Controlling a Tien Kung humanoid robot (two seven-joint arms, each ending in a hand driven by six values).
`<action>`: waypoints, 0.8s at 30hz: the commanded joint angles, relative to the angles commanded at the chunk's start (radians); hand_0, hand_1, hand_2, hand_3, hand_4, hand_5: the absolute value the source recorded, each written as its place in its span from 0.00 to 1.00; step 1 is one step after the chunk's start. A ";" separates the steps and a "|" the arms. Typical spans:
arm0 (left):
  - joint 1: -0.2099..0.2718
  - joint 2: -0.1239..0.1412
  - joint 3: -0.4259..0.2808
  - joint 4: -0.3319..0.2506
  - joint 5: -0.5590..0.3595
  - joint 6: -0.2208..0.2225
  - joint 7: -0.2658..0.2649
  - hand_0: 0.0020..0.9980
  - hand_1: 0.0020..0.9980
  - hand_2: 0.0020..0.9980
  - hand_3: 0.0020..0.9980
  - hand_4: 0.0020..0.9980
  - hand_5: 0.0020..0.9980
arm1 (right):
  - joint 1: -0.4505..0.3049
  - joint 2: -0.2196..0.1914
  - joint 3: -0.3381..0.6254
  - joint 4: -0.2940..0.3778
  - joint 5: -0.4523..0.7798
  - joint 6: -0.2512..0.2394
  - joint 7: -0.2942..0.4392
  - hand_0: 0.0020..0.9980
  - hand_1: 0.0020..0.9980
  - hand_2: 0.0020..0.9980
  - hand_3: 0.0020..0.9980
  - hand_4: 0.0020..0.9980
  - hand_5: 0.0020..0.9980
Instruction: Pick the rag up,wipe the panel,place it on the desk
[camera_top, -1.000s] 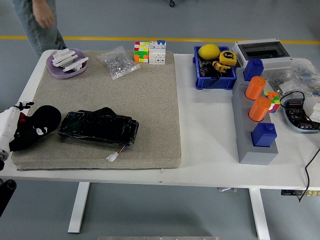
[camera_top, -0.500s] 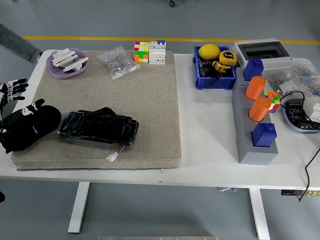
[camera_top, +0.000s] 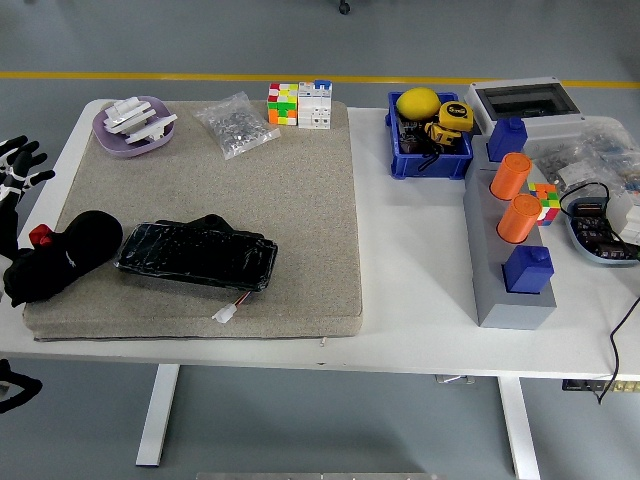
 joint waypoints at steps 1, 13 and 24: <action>0.002 0.001 -0.001 0.000 0.000 0.000 0.001 0.53 0.67 0.68 0.62 0.93 0.43 | -0.001 0.001 -0.009 0.000 0.007 -0.001 0.000 0.52 0.56 0.65 0.55 0.93 0.41; 0.016 0.005 0.005 0.004 0.008 -0.011 0.023 0.53 0.67 0.66 0.60 0.91 0.42 | -0.005 0.000 -0.023 0.000 0.020 0.006 -0.002 0.52 0.56 0.65 0.55 0.93 0.41; 0.028 -0.018 -0.005 0.008 0.022 -0.016 0.041 0.53 0.67 0.64 0.59 0.89 0.40 | 0.011 -0.004 -0.011 0.000 -0.002 0.021 -0.002 0.53 0.56 0.65 0.55 0.93 0.41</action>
